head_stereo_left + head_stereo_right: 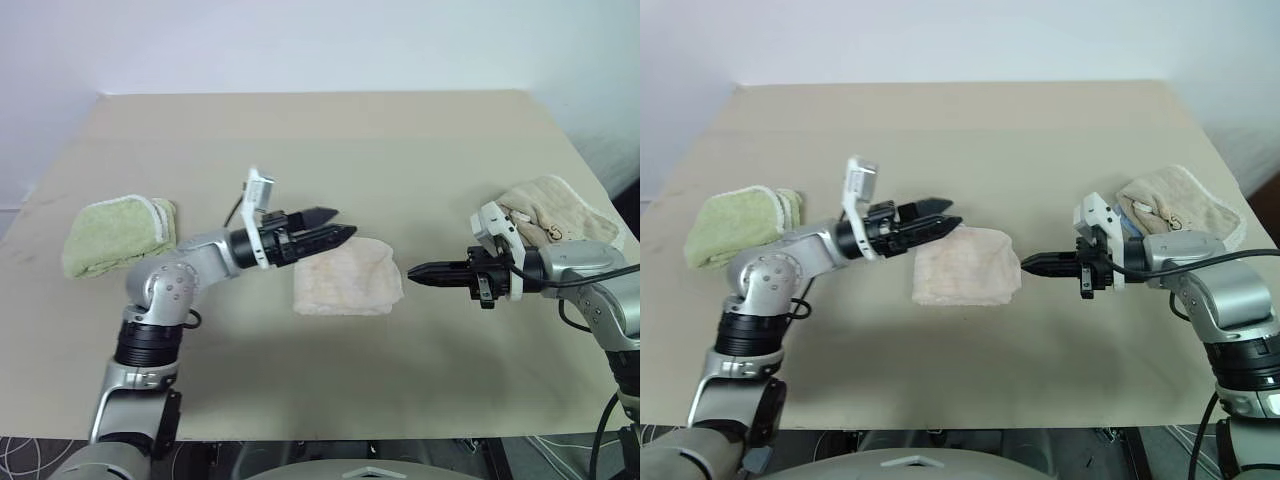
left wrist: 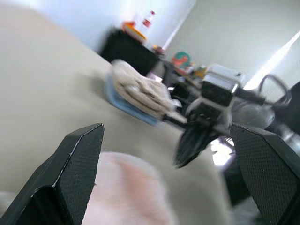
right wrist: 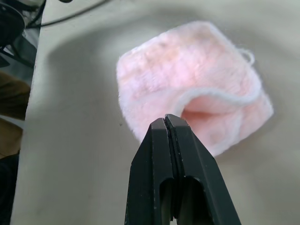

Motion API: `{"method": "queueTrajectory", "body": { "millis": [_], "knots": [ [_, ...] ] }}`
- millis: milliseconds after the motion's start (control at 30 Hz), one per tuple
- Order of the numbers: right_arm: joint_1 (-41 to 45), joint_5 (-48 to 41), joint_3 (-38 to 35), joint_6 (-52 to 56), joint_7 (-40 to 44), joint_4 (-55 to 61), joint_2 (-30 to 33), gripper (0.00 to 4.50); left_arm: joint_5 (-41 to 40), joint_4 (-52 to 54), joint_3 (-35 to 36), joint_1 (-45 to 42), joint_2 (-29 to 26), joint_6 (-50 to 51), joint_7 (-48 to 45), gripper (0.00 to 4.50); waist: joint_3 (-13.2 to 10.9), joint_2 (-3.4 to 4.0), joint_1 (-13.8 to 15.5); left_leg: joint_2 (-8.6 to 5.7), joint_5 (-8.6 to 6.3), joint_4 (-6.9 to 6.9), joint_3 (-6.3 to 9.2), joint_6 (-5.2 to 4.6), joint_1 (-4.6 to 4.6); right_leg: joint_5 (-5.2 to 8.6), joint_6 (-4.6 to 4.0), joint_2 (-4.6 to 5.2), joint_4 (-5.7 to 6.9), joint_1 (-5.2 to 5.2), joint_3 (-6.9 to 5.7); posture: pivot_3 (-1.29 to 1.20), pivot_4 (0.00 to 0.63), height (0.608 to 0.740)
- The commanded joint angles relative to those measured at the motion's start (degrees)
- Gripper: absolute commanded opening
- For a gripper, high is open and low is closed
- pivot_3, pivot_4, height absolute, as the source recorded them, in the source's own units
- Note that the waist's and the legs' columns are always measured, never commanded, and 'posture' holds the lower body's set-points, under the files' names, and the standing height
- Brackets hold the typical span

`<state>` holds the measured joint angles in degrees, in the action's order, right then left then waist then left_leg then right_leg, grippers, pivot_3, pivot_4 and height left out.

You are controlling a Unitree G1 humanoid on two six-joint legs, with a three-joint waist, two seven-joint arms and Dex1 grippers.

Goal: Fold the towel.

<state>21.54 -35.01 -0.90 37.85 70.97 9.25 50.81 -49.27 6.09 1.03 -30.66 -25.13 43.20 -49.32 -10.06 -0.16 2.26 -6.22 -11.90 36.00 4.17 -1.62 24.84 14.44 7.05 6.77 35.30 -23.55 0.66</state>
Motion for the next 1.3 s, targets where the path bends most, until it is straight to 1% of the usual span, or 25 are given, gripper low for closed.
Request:
{"method": "queueTrajectory", "body": {
  "millis": [33,100,200,333,467,500,633,800,967,1067,1100,1200,1300],
  "knots": [
    [1.2,0.7,-0.7,-2.0,-1.0,0.7,-1.1,0.00,6.9,-1.8,-0.3,2.3,-2.0,-10.4,-6.5,4.30,0.0,0.00,0.0,-0.01,-0.01,-0.01,0.00,0.00,0.00,0.00,-0.01,0.01,-0.05,0.01,0.01,0.00,0.150,0.728],
    [0.9,1.5,-0.3,-3.1,-1.9,0.8,-2.0,0.00,11.0,-3.4,-0.7,4.0,-3.0,-17.8,-10.6,3.86,0.0,-0.01,0.0,-0.02,-0.02,-0.01,0.00,-0.02,0.00,0.00,-0.01,0.02,-0.06,-0.02,0.02,0.00,0.150,0.728],
    [0.1,2.9,0.2,-4.8,-2.2,1.2,-2.6,0.00,15.0,-5.4,-1.2,6.7,-5.4,-25.5,-17.7,2.90,0.0,0.00,-0.1,-0.01,-0.02,-0.05,0.00,-0.02,0.01,-0.01,-0.02,0.02,-0.08,-0.02,0.02,0.00,0.150,0.728],
    [-0.1,3.0,0.0,-4.8,-2.0,1.2,-2.6,0.00,16.8,-9.6,-0.7,8.3,-7.9,-30.6,-24.1,1.51,0.0,0.01,-0.1,0.01,-0.02,-0.10,-0.01,-0.02,0.01,0.00,-0.04,0.02,-0.06,-0.12,0.03,0.00,0.150,0.728],
    [-0.5,2.8,-0.4,-4.5,-1.5,1.6,-2.1,0.00,18.0,-12.6,-0.3,8.9,-9.1,-33.6,-27.7,0.16,0.0,0.01,-0.1,0.01,-0.04,-0.08,-0.01,-0.04,0.01,0.00,-0.03,0.02,-0.07,-0.22,0.03,0.00,0.150,0.728],
    [-0.6,2.8,-0.4,-4.5,-1.4,1.6,-2.0,0.00,18.5,-13.1,-0.3,8.9,-9.2,-34.6,-28.0,0.07,0.0,0.01,-0.1,0.01,-0.04,-0.08,-0.01,-0.04,0.01,-0.01,-0.03,0.02,-0.07,-0.22,0.03,0.00,0.150,0.728],
    [-0.8,3.0,-0.4,-4.6,-0.9,1.6,-1.5,0.00,19.3,-14.0,-0.1,8.3,-8.7,-36.4,-28.5,0.07,0.0,0.01,-0.1,0.01,-0.04,-0.08,-0.01,-0.04,0.01,-0.02,-0.01,0.02,-0.06,-0.22,0.03,0.00,0.150,0.728],
    [2.2,3.5,-0.1,-4.8,-2.5,1.2,-2.9,0.00,21.2,-14.4,-1.4,6.8,-8.4,-38.4,-29.4,0.07,0.0,0.02,-0.1,0.02,-0.03,-0.07,-0.01,-0.04,0.01,-0.02,-0.01,0.01,-0.05,-0.23,0.03,0.00,0.150,0.728],
    [8.3,4.6,3.1,-3.7,-7.6,0.7,-9.4,0.00,23.1,-16.3,-3.7,2.2,-3.7,-38.2,-27.0,0.07,0.0,0.00,-0.1,0.02,-0.03,0.07,-0.01,-0.04,0.00,-0.03,0.00,0.00,0.12,-0.23,0.02,0.00,0.150,0.728],
    [11.0,6.9,5.4,-4.4,-11.0,-2.0,-13.8,0.00,25.5,-19.0,-5.8,-0.1,-0.8,-39.0,-26.1,0.07,0.0,0.00,-0.1,0.00,-0.02,0.08,-0.01,-0.05,0.00,-0.07,0.06,0.00,0.15,-0.23,0.01,0.00,0.150,0.728],
    [11.7,7.8,6.3,-4.8,-12.1,-3.2,-15.3,0.00,26.7,-20.6,-6.5,-1.0,0.2,-39.3,-25.1,0.07,0.0,0.00,-0.1,-0.02,-0.01,0.08,-0.01,-0.07,0.01,-0.16,0.21,0.00,0.20,-0.29,0.02,0.00,0.150,0.728],
    [12.6,9.9,7.9,-5.7,-13.7,-5.3,-18.1,0.00,29.1,-24.1,-7.6,-2.5,2.4,-40.4,-23.4,0.07,0.0,0.00,-0.1,-0.05,0.05,0.11,-0.02,-0.14,0.04,-0.26,0.22,-0.01,0.38,-0.42,0.00,0.00,0.150,0.728],
    [10.4,12.1,10.2,-7.3,-14.5,-5.7,-20.0,0.00,31.8,-28.7,-8.8,-3.5,5.3,-42.1,-20.7,0.07,0.0,0.00,-0.1,-0.16,0.05,0.13,-0.02,-0.15,0.05,-0.37,0.24,0.02,0.78,-0.63,0.01,0.00,0.150,0.728]
  ]
}}
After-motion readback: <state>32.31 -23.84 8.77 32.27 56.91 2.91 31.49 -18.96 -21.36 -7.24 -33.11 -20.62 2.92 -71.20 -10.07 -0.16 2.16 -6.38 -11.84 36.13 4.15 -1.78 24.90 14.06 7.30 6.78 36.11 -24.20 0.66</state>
